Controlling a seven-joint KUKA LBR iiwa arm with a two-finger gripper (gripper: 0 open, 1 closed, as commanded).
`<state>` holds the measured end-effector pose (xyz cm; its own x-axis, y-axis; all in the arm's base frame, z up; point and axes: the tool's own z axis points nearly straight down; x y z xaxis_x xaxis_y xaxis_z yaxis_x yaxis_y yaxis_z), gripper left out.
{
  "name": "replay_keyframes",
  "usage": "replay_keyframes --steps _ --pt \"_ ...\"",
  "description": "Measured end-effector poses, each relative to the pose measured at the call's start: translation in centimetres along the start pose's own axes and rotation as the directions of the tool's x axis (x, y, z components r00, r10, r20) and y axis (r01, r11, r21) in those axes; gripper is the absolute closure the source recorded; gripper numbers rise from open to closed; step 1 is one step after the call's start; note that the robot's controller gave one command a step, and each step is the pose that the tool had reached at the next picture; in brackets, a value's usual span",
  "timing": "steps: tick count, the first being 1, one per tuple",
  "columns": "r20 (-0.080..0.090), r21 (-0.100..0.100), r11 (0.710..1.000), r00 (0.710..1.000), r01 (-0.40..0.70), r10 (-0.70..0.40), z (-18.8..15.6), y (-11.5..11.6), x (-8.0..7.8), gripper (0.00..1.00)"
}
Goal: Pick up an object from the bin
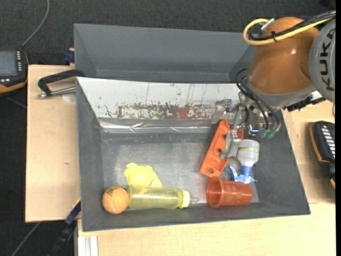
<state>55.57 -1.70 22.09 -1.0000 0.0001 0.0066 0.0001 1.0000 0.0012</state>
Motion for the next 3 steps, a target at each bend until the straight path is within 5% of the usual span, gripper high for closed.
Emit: replay_keyframes --steps 1,3 --pt "0.009 0.0 1.0 1.0 0.0 0.0 -0.5 0.0 -0.1 0.0" --pt "0.01 0.002 0.977 0.977 0.215 -0.215 7.5 -1.8 2.3 0.0"
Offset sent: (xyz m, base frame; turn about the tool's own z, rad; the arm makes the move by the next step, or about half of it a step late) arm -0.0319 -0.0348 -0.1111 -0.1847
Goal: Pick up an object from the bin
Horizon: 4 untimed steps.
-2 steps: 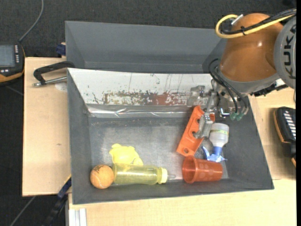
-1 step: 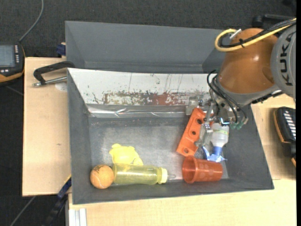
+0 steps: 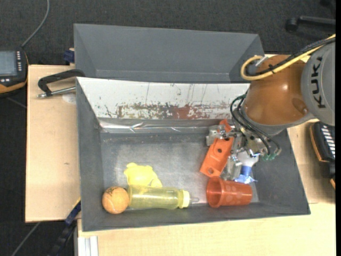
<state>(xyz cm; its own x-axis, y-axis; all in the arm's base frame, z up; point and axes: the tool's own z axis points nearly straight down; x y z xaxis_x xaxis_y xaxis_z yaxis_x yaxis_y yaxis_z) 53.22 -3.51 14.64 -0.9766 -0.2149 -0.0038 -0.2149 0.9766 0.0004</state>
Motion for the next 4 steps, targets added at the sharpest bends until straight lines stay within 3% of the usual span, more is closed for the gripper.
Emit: replay_keyframes --steps 1,2,3,4 --pt "0.005 0.0 0.993 0.993 0.121 -0.121 2.8 -1.9 0.5 0.0" --pt "0.01 -0.001 0.974 0.974 -0.227 0.227 7.4 -3.8 -4.5 1.0" --pt "0.01 -0.001 0.974 0.974 -0.227 0.227 7.4 -3.8 -4.5 1.0" --pt "0.005 -0.002 0.978 0.978 -0.209 0.209 1.5 -3.7 -4.1 1.0"
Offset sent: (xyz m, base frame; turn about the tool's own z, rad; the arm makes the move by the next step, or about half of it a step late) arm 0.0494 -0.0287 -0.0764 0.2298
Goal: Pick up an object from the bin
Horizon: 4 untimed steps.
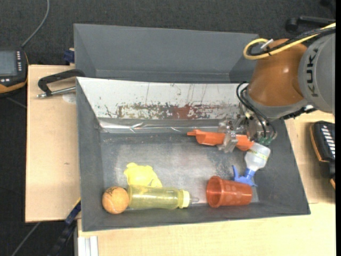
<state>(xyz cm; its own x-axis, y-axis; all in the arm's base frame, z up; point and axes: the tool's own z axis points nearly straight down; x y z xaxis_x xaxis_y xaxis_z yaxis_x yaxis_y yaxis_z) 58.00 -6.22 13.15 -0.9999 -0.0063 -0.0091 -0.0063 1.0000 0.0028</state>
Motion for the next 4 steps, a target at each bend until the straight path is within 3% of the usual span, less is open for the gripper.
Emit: replay_keyframes --steps 1,2,3,4 --pt "0.014 0.002 1.0 1.0 -0.005 0.005 -1.3 -0.5 -0.5 1.0" --pt "0.0 -0.001 1.0 1.0 0.001 -0.001 -5.4 0.7 -0.4 1.0" --pt "0.013 0.0 1.0 1.0 0.003 -0.003 -11.6 -0.1 -0.1 1.0" --pt "0.01 0.001 1.0 1.0 0.007 -0.007 -17.7 1.1 -0.3 1.0"
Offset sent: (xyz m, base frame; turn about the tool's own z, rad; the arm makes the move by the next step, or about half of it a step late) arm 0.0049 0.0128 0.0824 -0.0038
